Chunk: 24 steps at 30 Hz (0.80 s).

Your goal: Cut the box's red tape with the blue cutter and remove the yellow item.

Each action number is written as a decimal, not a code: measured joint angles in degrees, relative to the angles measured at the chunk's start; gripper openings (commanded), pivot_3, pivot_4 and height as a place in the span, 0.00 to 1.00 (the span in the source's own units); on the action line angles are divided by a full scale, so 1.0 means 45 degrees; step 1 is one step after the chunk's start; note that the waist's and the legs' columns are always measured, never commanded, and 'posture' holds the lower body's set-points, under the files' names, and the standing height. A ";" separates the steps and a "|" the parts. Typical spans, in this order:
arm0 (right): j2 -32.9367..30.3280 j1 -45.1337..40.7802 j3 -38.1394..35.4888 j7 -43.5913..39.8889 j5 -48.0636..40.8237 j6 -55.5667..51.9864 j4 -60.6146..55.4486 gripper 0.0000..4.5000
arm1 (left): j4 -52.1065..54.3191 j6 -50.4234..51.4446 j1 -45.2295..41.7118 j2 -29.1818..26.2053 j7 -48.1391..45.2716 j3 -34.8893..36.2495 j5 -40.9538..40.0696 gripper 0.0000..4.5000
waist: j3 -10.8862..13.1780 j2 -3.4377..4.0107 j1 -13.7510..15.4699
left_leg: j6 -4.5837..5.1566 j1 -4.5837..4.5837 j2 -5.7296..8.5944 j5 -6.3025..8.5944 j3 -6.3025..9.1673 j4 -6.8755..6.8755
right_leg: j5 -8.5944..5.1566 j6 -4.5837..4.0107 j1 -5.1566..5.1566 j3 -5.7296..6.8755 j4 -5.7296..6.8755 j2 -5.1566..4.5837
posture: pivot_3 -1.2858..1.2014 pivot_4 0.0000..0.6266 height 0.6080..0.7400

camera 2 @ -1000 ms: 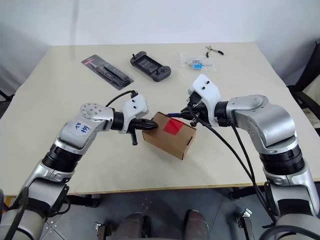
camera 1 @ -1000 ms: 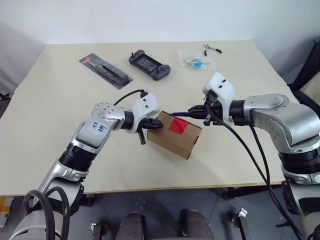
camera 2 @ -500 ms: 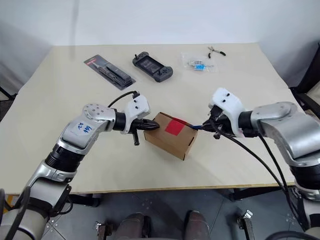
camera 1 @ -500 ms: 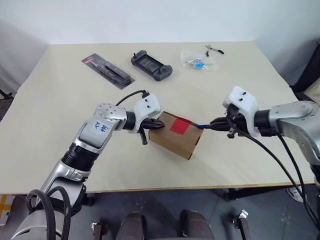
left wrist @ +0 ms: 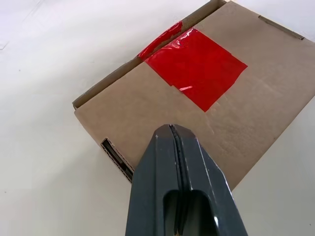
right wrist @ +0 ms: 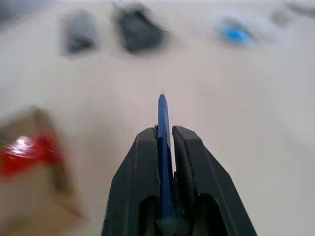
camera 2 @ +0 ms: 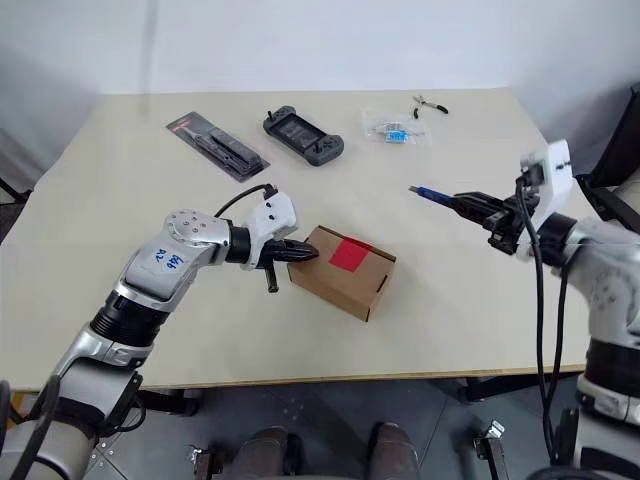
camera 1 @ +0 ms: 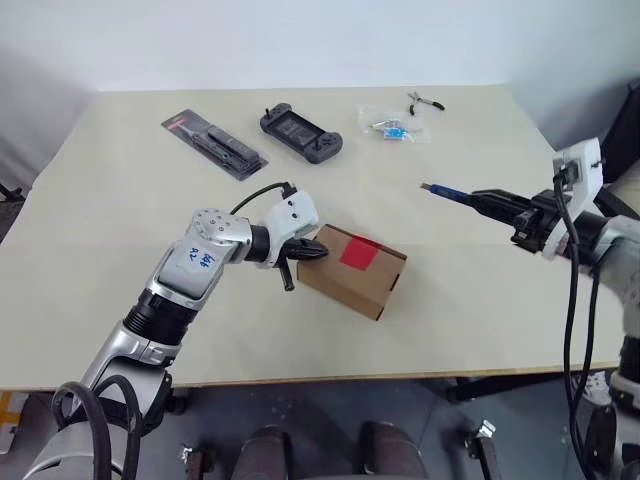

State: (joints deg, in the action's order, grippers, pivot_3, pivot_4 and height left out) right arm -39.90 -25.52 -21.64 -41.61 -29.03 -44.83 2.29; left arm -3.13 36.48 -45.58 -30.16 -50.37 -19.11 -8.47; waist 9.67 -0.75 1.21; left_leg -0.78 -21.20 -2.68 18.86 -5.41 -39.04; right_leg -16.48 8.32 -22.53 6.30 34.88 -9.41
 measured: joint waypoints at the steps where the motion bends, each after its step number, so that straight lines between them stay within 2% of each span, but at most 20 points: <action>1: 0.0259 0.0458 0.0149 0.0131 0.0391 0.0724 0.0693 0.03 | -0.0051 -0.0150 0.0020 -0.0005 -0.0001 0.0034 0.0000 0.00 | 0.0001 0.0002 -0.0011 | 0.0001 0.0001 0.0001 0.0000 -0.0007 0.0000 | 0.0001 0.0002 -0.0002 -0.0003 -0.0003 0.0000 | 0.52 0.24 1.00; 5: 0.1093 0.1011 0.0552 0.0282 0.1122 0.2883 0.2142 0.03 | -0.0535 -0.0771 0.0054 -0.0105 -0.0034 0.0404 0.0001 0.00 | 0.0020 0.0093 -0.0140 | 0.0003 0.0009 0.0002 -0.0002 -0.0018 -0.0008 | 0.0006 0.0008 -0.0004 -0.0019 0.0012 0.0000 | 0.52 0.24 1.00; 14: 0.1082 0.1376 0.0812 0.0600 0.1699 0.3867 0.2451 0.71 | -0.0986 -0.0081 -0.0342 -0.0359 -0.0449 0.1233 -0.0211 0.00 | 0.0047 0.0099 -0.0283 | 0.0001 -0.0044 0.0002 0.0000 -0.0018 0.0012 | 0.0009 0.0013 -0.0045 -0.0012 -0.0021 0.0001 | 0.52 0.24 1.00; 18: 0.0323 0.1602 0.1135 0.0367 0.1881 0.3849 0.1374 0.99 | -0.0951 0.0844 -0.0716 -0.0732 -0.0802 0.1802 -0.0768 0.00 | 0.0108 0.0107 -0.0290 | 0.0001 -0.0081 0.0003 0.0000 -0.0019 0.0010 | 0.0010 0.0016 -0.0081 -0.0011 -0.0022 0.0002 | 0.52 0.24 1.00; 22: -0.1026 0.1550 0.2182 -0.0439 0.2372 0.3747 -0.0419 0.99 | -0.0433 0.1531 -0.0661 -0.1866 -0.1127 0.2274 -0.1038 0.00 | 0.0114 0.0109 -0.0329 | -0.0003 -0.0079 0.0002 0.0002 -0.0023 0.0029 | 0.0010 0.0016 -0.0092 -0.0010 -0.0029 0.0004 | 0.52 0.24 1.00; 24: -0.1252 0.1098 0.2748 -0.0769 0.2354 0.3329 -0.1198 0.99 | -0.0140 0.1648 -0.0460 -0.2089 -0.1283 0.2271 -0.1079 0.00 | 0.0121 0.0100 -0.0302 | -0.0003 -0.0081 0.0001 0.0002 -0.0024 0.0018 | 0.0010 0.0016 -0.0094 -0.0011 -0.0025 0.0004 | 0.52 0.24 1.00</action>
State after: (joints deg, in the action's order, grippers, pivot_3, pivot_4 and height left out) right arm -45.53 -20.58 -9.28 -45.07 -18.44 -29.85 -3.10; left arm -3.76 43.89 -47.65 -39.56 -56.14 -8.89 -13.32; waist 10.22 -0.30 -0.15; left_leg -0.79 -21.57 -2.67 18.87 -5.52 -38.96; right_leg -16.44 8.39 -22.95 6.25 34.76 -9.39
